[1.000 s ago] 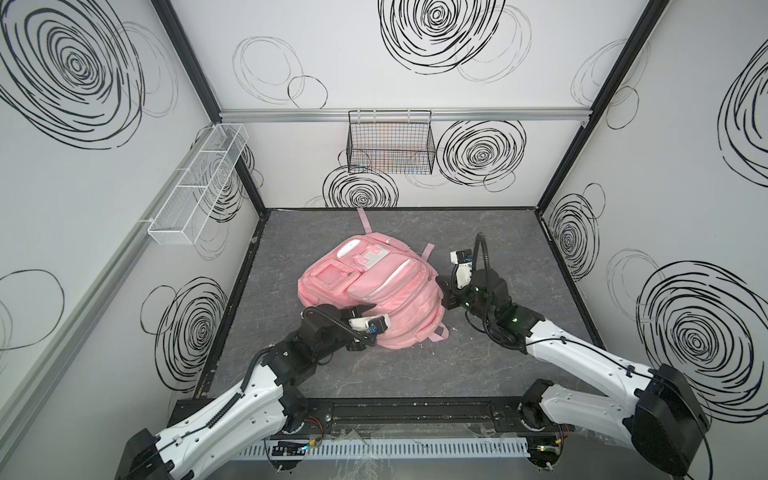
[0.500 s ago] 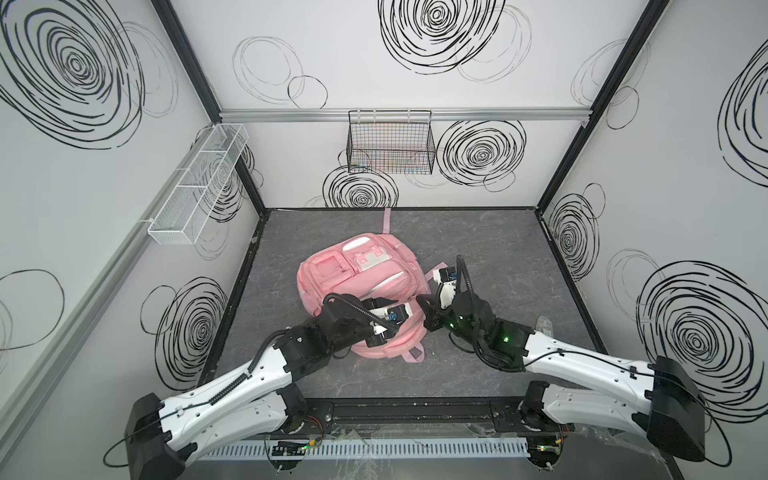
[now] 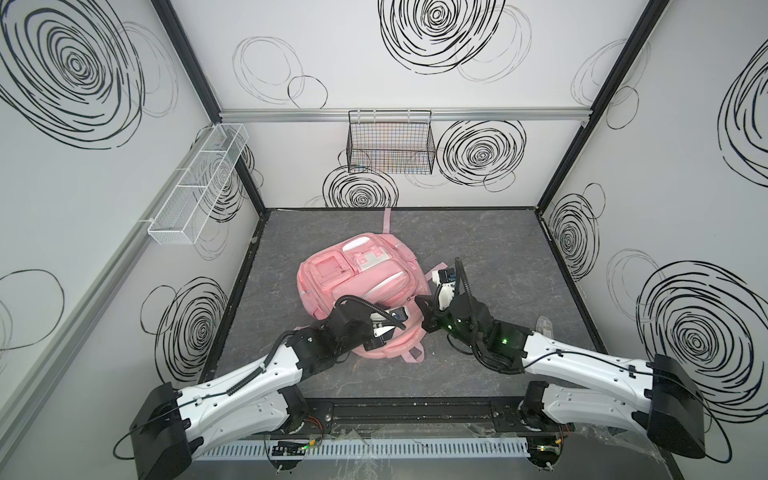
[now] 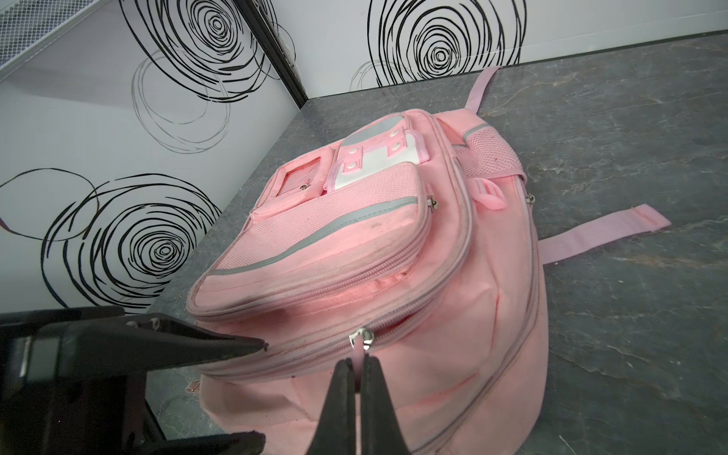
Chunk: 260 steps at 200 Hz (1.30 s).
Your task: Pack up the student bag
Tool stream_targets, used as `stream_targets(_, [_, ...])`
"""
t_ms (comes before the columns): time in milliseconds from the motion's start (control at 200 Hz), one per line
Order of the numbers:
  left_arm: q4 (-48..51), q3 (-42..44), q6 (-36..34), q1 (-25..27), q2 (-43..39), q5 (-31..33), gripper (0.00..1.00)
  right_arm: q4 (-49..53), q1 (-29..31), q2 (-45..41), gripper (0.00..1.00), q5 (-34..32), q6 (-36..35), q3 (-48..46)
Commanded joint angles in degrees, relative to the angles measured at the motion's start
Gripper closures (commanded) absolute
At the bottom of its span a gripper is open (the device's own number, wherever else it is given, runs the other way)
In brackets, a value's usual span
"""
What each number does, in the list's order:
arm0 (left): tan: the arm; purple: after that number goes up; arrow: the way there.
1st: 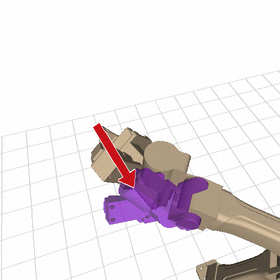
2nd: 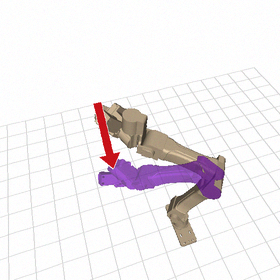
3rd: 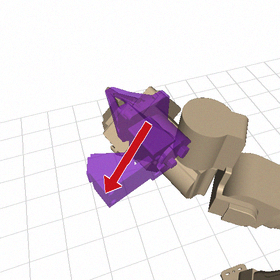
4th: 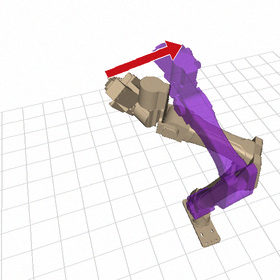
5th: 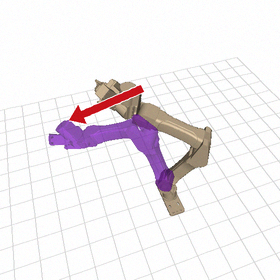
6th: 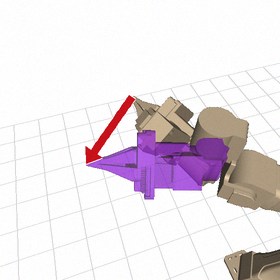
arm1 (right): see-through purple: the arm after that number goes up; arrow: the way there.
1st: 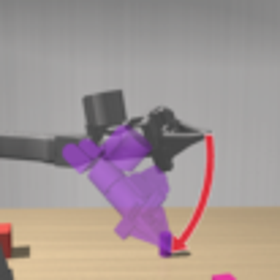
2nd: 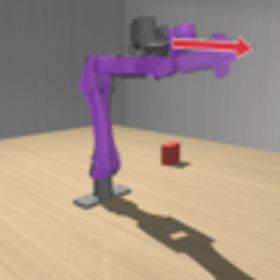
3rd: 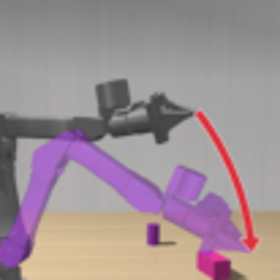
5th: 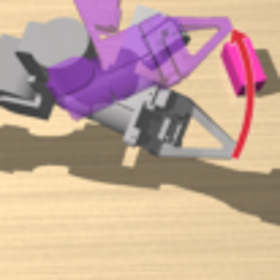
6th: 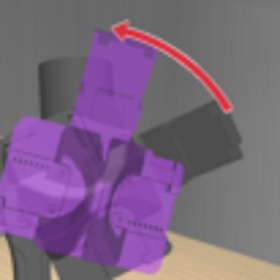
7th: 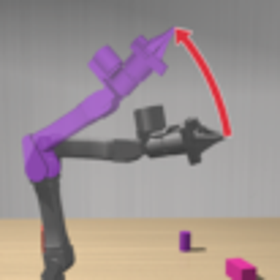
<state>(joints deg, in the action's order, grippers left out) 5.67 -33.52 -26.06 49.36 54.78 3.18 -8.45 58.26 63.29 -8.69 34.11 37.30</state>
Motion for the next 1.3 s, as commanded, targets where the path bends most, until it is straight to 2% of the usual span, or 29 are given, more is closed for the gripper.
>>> stream_targets(0, [-0.56,-0.84,0.43,-0.57,0.88,1.03,0.55,-6.45,1.56,0.03,1.0,-0.54,-0.11,3.6])
stream_targets(175, [0.39,-1.36,0.05,-1.04,1.82,1.41,0.57,-7.34,3.37,0.69,1.0,-0.64,-0.53,4.52])
stream_targets(255, [0.57,-1.37,0.06,-1.39,1.82,1.29,0.6,-7.68,4.19,1.13,1.0,-0.91,-0.45,4.87])
stream_targets(430, [1.03,-1.31,-0.5,-2.03,0.97,1.15,0.83,-7.45,4.93,1.61,1.0,-2.2,-1.0,5.44])
stream_targets(540, [0.89,-1.03,-0.61,-2.26,-0.04,0.96,0.92,-6.86,4.91,1.06,1.0,-3.62,-2.05,5.48])
stream_targets(670, [0.58,-0.42,-0.89,-2.48,-1.26,1.2,0.96,-5.55,4.71,0.46,1.0,-5.58,-3.46,5.58])
stream_targets(690, [0.57,-0.35,-0.83,-2.51,-1.49,1.29,1.0,-5.45,4.63,0.36,1.0,-5.84,-3.59,5.48])
stream_targets(970, [0.39,0.37,-0.92,-2.54,-3.13,1.98,1.0,-3.95,1.86,-2.14,1.0,-7.48,-3.7,3.41])
stream_targets(1296, [0.3,0.76,-1.18,-2.61,-4.08,2.19,1.0,-3.11,-5.84,-5.18,1.0,-5.28,-3.52,-0.6])
